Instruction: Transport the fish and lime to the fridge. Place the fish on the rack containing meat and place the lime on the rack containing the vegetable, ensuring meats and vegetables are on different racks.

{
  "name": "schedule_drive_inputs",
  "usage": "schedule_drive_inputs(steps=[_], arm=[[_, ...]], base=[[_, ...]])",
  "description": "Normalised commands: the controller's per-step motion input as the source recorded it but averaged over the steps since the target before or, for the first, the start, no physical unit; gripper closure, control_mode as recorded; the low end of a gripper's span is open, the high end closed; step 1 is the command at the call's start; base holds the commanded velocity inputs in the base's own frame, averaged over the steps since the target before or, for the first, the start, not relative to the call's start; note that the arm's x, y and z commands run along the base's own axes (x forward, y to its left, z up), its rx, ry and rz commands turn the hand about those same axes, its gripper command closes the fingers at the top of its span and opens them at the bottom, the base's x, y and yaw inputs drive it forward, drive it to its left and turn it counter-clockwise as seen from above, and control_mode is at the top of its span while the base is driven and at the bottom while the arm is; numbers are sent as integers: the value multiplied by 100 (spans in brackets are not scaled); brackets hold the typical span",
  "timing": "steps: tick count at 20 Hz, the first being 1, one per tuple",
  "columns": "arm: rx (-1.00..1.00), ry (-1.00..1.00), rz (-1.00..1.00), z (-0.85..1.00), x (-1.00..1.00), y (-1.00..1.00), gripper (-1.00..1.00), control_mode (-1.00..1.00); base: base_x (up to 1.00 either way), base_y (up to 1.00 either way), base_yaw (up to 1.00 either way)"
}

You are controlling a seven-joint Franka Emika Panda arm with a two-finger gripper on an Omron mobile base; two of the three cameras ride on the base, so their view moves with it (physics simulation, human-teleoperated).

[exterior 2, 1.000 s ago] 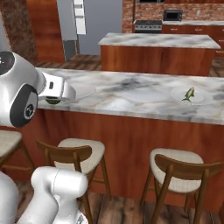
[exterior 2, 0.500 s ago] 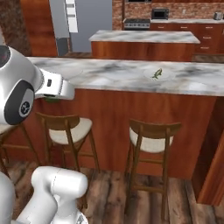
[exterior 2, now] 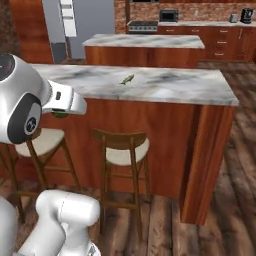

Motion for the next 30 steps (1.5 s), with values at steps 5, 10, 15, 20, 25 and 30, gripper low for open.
schedule_drive_inputs(steps=[5,10,15,20,25,30], arm=[[0,0,0,0,0,0,100,100],[0,0,0,0,0,0,100,100],[0,0,0,0,0,0,100,100],[0,0,0,0,0,0,100,100],[0,0,0,0,0,0,100,100],[0,0,0,0,0,0,100,100]], base=[[-31,-100,0],[-10,-100,0],[5,-100,6],[24,-100,10],[53,-100,15],[96,-100,22]])
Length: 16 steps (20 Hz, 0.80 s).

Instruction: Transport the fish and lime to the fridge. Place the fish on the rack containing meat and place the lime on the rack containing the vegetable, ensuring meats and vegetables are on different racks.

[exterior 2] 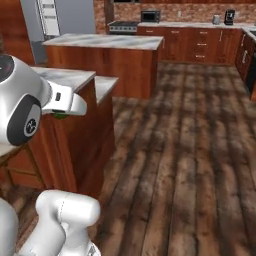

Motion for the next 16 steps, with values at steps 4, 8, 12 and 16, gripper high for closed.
schedule_drive_inputs(steps=[4,8,12,16], arm=[[0,0,0,0,0,0,100,100],[0,0,0,0,0,0,100,100],[0,0,0,0,0,0,100,100],[0,0,0,0,0,0,100,100]], base=[[100,-100,23],[100,-91,23],[100,-84,20],[100,-81,19]])
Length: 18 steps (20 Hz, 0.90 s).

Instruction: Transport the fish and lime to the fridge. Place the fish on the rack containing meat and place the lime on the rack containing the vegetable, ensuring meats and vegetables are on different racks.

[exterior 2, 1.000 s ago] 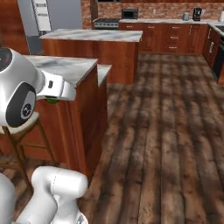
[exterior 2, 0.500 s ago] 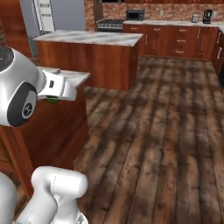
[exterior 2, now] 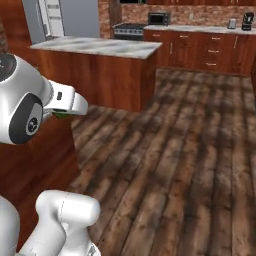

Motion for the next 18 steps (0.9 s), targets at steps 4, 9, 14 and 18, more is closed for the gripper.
schedule_drive_inputs(steps=[4,9,14,18], arm=[[0,0,0,0,0,0,100,100],[0,0,0,0,0,0,100,100],[0,0,0,0,0,0,100,100],[0,0,0,0,0,0,100,100]], base=[[100,-78,18],[100,-74,17],[100,-69,16],[100,-62,13]])
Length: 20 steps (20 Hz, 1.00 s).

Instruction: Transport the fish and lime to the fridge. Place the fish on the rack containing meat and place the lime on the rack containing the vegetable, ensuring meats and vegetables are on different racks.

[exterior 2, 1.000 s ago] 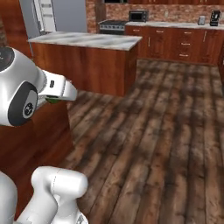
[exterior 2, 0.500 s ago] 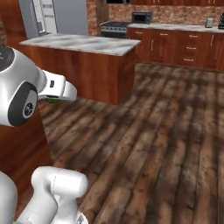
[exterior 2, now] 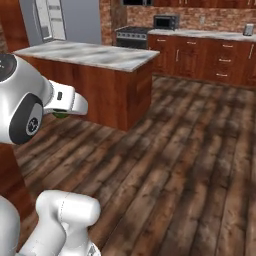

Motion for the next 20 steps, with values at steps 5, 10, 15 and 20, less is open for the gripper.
schedule_drive_inputs(steps=[5,10,15,20], arm=[[0,0,0,0,0,0,100,100],[0,0,0,0,0,0,100,100],[0,0,0,0,0,0,100,100],[0,0,0,0,0,0,100,100]], base=[[100,-62,12],[100,-64,11],[100,-75,8],[100,-78,8]])
